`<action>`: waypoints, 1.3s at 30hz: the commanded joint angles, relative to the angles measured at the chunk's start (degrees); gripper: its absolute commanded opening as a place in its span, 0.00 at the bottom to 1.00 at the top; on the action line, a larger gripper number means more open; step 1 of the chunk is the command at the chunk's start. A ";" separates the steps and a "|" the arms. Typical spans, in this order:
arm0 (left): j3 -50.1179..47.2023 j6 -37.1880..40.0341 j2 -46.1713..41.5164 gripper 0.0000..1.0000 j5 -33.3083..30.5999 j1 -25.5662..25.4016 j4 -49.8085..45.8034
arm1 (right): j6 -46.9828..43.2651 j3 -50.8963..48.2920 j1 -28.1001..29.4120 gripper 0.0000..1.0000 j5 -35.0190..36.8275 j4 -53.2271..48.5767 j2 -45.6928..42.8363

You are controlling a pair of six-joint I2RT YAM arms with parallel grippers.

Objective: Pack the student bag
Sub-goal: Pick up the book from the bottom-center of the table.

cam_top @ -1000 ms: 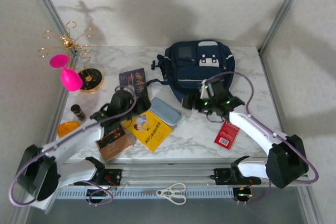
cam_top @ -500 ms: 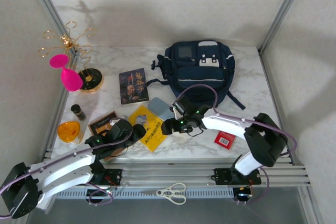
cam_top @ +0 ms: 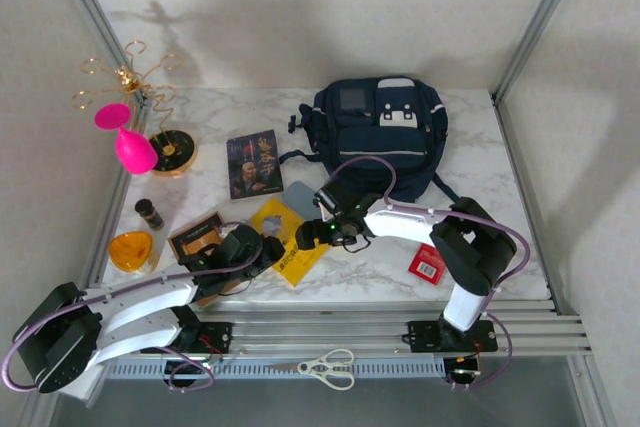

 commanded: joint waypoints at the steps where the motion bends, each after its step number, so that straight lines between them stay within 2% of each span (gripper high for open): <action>1: -2.61 1.84 1.24 0.64 -0.88 2.41 -0.09 | -0.76 1.15 1.40 0.91 -2.65 3.39 1.49; 5: -2.93 4.15 1.55 0.62 -1.11 5.96 -1.48 | 1.45 -2.66 1.97 0.87 -6.98 4.37 -2.83; 9: -3.04 5.02 1.68 0.61 -0.38 6.77 -0.98 | 2.92 -4.78 2.03 0.81 -10.51 5.81 -6.63; 16: -2.48 5.79 0.88 0.61 -1.22 6.81 -2.46 | 2.95 -4.17 2.05 0.64 -10.57 5.44 -6.83; 20: -2.56 5.68 0.83 0.60 -0.98 6.75 -1.99 | 2.99 -3.12 2.09 0.56 -13.00 5.64 -4.23; 27: -3.18 5.17 -0.47 0.60 -0.70 6.75 -1.67 | 3.04 -1.83 2.02 0.33 -11.66 3.50 -2.33; 29: -3.19 5.04 -0.69 0.60 -0.74 6.75 -1.71 | 3.13 -1.99 2.01 0.30 -11.36 3.47 -1.94; 36: -1.04 5.59 -1.89 0.61 -1.56 6.75 -3.70 | 3.09 -0.21 2.00 0.01 -13.04 3.54 -5.28; 39: 1.22 6.04 -4.00 0.64 -2.16 6.97 -6.19 | 2.88 0.22 1.97 0.00 -14.24 3.36 -7.31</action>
